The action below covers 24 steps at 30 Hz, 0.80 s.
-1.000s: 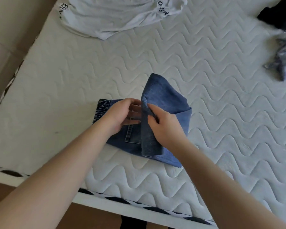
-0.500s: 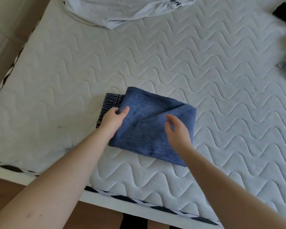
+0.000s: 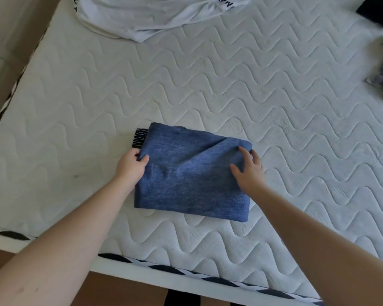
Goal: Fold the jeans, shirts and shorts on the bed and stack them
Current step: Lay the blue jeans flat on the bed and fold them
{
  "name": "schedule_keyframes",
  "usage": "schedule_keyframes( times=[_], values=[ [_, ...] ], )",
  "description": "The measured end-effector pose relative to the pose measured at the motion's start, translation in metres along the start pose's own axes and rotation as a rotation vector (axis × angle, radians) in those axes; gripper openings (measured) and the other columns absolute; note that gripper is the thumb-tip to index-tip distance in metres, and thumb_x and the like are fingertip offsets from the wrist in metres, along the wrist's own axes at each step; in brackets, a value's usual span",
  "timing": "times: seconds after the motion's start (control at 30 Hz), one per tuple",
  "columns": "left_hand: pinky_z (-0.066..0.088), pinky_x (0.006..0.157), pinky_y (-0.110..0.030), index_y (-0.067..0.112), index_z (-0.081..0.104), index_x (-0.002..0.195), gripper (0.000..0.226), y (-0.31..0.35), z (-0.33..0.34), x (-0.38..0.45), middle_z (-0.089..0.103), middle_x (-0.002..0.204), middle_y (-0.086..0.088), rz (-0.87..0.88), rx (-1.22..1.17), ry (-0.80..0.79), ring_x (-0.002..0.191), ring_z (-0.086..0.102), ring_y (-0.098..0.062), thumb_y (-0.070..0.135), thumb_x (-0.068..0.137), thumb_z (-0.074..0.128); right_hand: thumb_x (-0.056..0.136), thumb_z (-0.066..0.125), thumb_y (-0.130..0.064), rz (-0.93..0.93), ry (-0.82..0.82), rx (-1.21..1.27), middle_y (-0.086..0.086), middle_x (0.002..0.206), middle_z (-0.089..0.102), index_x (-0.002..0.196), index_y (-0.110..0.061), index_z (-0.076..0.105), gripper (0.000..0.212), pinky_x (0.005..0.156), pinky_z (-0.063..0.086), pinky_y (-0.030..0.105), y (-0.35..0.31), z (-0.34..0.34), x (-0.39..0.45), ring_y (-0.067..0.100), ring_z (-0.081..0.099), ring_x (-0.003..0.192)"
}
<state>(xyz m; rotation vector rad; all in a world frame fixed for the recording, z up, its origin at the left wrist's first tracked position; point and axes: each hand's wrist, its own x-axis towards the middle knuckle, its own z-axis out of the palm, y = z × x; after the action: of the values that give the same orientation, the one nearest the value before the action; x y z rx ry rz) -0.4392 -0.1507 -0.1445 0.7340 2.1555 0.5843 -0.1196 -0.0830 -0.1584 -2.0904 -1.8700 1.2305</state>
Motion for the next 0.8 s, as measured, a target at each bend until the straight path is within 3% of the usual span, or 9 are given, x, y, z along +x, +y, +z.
schedule_keyframes(
  times=[0.1,0.2,0.37,0.5,0.67,0.8],
  values=[
    [0.045,0.081,-0.034,0.017,0.049,0.126,0.038,0.012,0.001,0.004,0.059,0.106,-0.001,0.164,0.101,0.119,0.098,0.060,-0.025,0.025,0.091,0.063,0.097,0.053,-0.033,-0.004,0.095,0.187,-0.001,0.157,0.021,0.150,-0.034,0.027,0.059,0.102,0.034,0.036,0.002,-0.004,0.004,0.025,0.035,0.138],
    [0.044,0.096,-0.042,0.020,0.044,0.139,0.050,0.030,0.000,0.014,0.052,0.126,-0.010,0.499,0.331,0.191,0.113,0.051,-0.026,0.028,0.092,0.062,0.100,0.049,-0.030,-0.007,0.082,0.195,-0.001,0.158,0.021,0.153,-0.032,0.023,0.059,0.106,0.034,0.038,0.001,-0.013,0.012,0.023,0.035,0.139],
    [0.030,0.106,-0.042,0.017,0.058,0.130,0.042,0.064,0.017,0.039,0.056,0.129,-0.003,0.862,0.709,0.067,0.123,0.047,-0.025,0.034,0.092,0.063,0.100,0.049,-0.024,-0.046,0.077,0.094,0.003,0.147,0.040,0.143,-0.024,0.045,0.043,0.104,0.033,0.030,-0.007,-0.024,0.032,0.023,0.044,0.130],
    [0.032,0.096,-0.039,0.020,0.065,0.107,0.023,0.076,0.026,0.056,0.068,0.107,0.001,0.782,0.719,0.025,0.103,0.058,-0.025,0.038,0.096,0.056,0.098,0.053,-0.023,-0.044,0.137,0.079,0.004,0.121,0.057,0.117,-0.020,0.065,0.023,0.088,0.038,0.027,-0.008,-0.031,0.046,0.022,0.056,0.111],
    [0.039,0.079,-0.037,0.015,0.064,0.091,0.023,0.073,0.014,0.073,0.067,0.087,-0.003,0.759,0.673,-0.002,0.086,0.056,-0.027,0.026,0.101,0.047,0.096,0.058,-0.028,-0.089,0.153,-0.071,-0.002,0.102,0.063,0.095,-0.017,0.068,0.015,0.076,0.043,0.033,-0.010,-0.040,0.059,0.019,0.058,0.094],
    [0.032,0.072,-0.030,0.013,0.067,0.099,0.016,0.071,-0.002,0.089,0.065,0.087,-0.006,0.789,0.680,-0.061,0.083,0.046,-0.018,0.013,0.096,0.051,0.096,0.056,-0.030,-0.212,0.162,-0.189,-0.001,0.095,0.064,0.089,-0.017,0.066,0.018,0.077,0.039,0.033,-0.011,-0.043,0.061,0.021,0.055,0.086]
  ],
)
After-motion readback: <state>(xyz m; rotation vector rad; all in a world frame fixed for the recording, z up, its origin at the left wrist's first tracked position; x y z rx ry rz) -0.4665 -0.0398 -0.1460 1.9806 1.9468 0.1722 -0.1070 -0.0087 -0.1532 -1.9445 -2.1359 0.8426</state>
